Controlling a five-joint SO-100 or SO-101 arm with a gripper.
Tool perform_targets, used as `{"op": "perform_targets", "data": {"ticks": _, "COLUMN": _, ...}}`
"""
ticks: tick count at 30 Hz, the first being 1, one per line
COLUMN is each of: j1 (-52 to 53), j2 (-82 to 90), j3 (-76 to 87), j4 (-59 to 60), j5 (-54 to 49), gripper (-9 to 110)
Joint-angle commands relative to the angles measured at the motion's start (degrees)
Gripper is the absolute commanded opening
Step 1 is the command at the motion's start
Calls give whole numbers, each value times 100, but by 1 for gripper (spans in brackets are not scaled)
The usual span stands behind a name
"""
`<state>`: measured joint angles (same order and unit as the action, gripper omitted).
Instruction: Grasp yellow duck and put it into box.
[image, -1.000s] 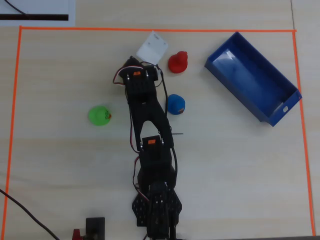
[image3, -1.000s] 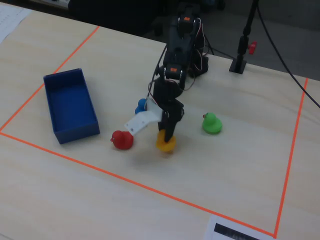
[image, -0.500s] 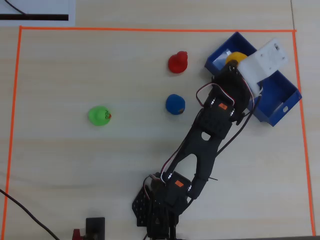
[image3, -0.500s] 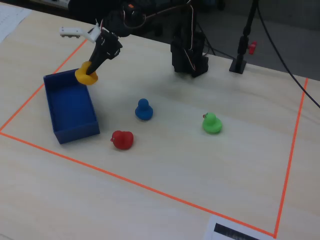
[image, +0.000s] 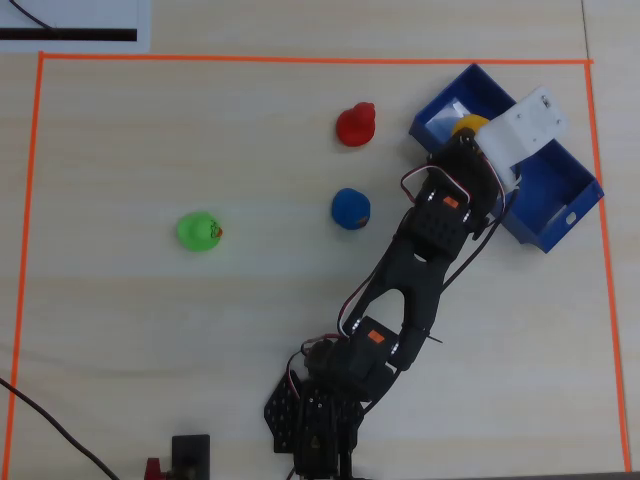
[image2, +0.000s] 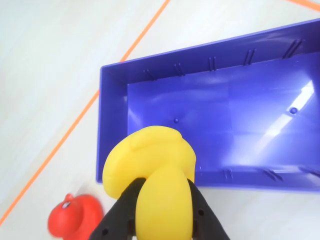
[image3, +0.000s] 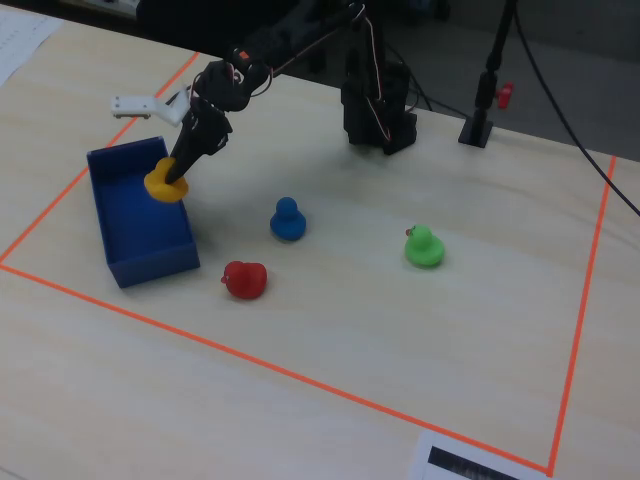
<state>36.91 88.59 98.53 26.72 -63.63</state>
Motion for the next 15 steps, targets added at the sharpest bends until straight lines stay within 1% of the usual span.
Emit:
{"op": "perform_targets", "data": {"ticks": 1, "j1": 26, "j2": -290, "j3": -615, "j4": -193, "j5": 26, "gripper": 0}}
{"op": "perform_targets", "data": {"ticks": 8, "j1": -35, "j2": -1160, "j3": -1679, "j4": -35, "j5": 105, "gripper": 0}}
{"op": "perform_targets", "data": {"ticks": 11, "j1": -35, "j2": -1362, "j3": -1837, "j4": 0, "j5": 88, "gripper": 14}}
{"op": "perform_targets", "data": {"ticks": 15, "j1": 18, "j2": -1459, "j3": -1837, "j4": 26, "j5": 53, "gripper": 29}}
